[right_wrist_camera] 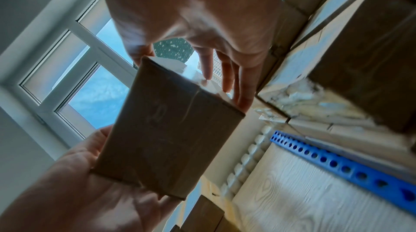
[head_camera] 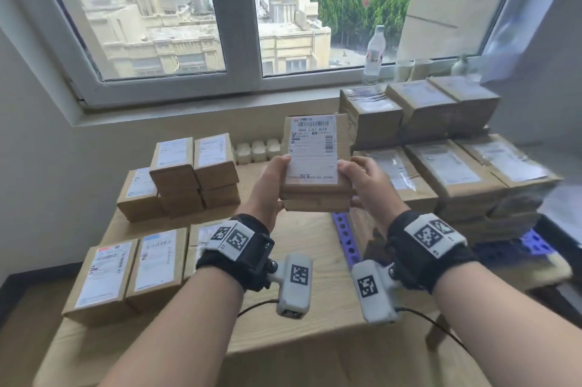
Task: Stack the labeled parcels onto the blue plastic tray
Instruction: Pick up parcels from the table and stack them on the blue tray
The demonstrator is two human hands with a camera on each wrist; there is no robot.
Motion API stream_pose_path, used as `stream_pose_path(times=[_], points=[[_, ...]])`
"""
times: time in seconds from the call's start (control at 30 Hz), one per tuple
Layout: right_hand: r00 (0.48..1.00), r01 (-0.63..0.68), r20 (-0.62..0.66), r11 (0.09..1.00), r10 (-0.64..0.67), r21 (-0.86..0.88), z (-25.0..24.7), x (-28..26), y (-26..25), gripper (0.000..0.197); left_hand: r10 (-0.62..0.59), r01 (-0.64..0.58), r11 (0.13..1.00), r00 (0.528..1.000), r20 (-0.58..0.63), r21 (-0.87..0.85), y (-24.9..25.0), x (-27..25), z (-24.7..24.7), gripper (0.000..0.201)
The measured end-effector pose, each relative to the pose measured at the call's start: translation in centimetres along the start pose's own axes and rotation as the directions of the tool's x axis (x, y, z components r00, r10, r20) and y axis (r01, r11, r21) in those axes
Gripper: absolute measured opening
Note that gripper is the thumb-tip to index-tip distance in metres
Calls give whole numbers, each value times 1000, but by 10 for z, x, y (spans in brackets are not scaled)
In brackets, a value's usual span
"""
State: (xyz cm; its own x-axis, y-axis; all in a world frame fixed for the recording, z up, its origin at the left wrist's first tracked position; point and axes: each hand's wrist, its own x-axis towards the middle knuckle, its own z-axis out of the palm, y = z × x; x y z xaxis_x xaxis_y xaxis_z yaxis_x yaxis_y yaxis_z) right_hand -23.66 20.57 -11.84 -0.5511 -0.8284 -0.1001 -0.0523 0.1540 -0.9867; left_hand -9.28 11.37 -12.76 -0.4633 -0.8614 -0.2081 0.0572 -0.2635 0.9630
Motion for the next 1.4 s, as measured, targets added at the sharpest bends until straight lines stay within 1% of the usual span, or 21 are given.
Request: stream_pose_path(times=[0.1, 0.2, 0.27, 0.37, 0.43, 0.5, 0.53, 0.6, 0.67, 0.7, 0.73, 0.77, 0.8, 0.83, 0.87, 0.9, 0.93, 1.07, 1.23, 1.33, 1.4], points=[[1000, 16, -24, 1000, -15, 0, -33, 2, -2, 50, 20, -20, 1000, 999, 32, -5, -2, 4, 35, 42], [998, 19, -54, 999, -20, -26, -63, 7, -1, 59, 27, -26, 1000, 997, 70, -6, -4, 16, 64, 67], [997, 21, -69, 999, -25, -49, -79, 13, 0, 60, 21, -21, 1000, 995, 99, -2, -6, 30, 80, 74], [995, 11, -103, 999, -14, -37, -98, 29, 2, 65, 8, -7, 1000, 992, 123, -16, -9, 54, 103, 69], [992, -10, -125, 1000, 7, -21, -109, 42, 2, 59, -3, 5, 1000, 989, 146, -13, -11, 70, 118, 64], [991, -33, -132, 999, 31, -15, -117, 54, 2, 56, -20, 20, 1000, 987, 159, 2, -13, 86, 130, 52], [990, -42, -134, 999, 40, -13, -121, 60, 2, 58, -30, 28, 999, 988, 150, 16, -14, 92, 135, 47], [990, -50, -134, 999, 51, 10, -129, 72, 2, 64, -50, 44, 998, 991, 128, 43, -18, 103, 142, 47], [989, -51, -136, 999, 50, -6, -135, 81, 1, 60, -61, 51, 996, 990, 130, 78, -22, 111, 149, 51], [989, -52, -142, 998, 48, -20, -138, 84, 1, 60, -64, 54, 995, 989, 131, 85, -24, 116, 152, 51], [988, -55, -147, 998, 51, -28, -139, 88, 1, 65, -58, 47, 995, 990, 129, 86, -25, 119, 155, 51], [988, -58, -147, 998, 52, -37, -140, 91, 3, 69, -43, 33, 996, 992, 120, 85, -26, 120, 158, 54], [988, -70, -142, 997, 63, -46, -142, 95, 4, 67, -35, 25, 995, 994, 107, 94, -28, 122, 162, 66], [988, -78, -134, 996, 71, -49, -144, 98, 6, 59, -35, 25, 994, 995, 97, 103, -29, 123, 165, 82], [989, -90, -124, 995, 83, -50, -146, 100, 7, 53, -37, 27, 994, 996, 85, 108, -33, 126, 167, 94], [989, -100, -114, 994, 94, -54, -149, 102, 9, 49, -30, 22, 994, 996, 78, 108, -36, 127, 169, 99], [989, -115, -103, 991, 109, -62, -151, 104, 11, 49, -27, 20, 994, 997, 70, 105, -39, 129, 171, 100], [992, -123, -47, 988, 119, -98, -158, 108, 11, 46, -31, 29, 997, 999, 27, 65, -38, 128, 177, 92], [995, -100, -16, 989, 99, -105, -163, 114, 12, 40, -5, 5, 999, 1000, -16, 46, -36, 122, 180, 59], [995, -95, 10, 989, 97, -115, -163, 115, 14, 39, -4, 6, 999, 999, -35, 50, -40, 121, 178, 60], [995, -88, 30, 987, 93, -135, -163, 114, 16, 40, 6, -4, 999, 999, -47, 54, -41, 121, 177, 52]])
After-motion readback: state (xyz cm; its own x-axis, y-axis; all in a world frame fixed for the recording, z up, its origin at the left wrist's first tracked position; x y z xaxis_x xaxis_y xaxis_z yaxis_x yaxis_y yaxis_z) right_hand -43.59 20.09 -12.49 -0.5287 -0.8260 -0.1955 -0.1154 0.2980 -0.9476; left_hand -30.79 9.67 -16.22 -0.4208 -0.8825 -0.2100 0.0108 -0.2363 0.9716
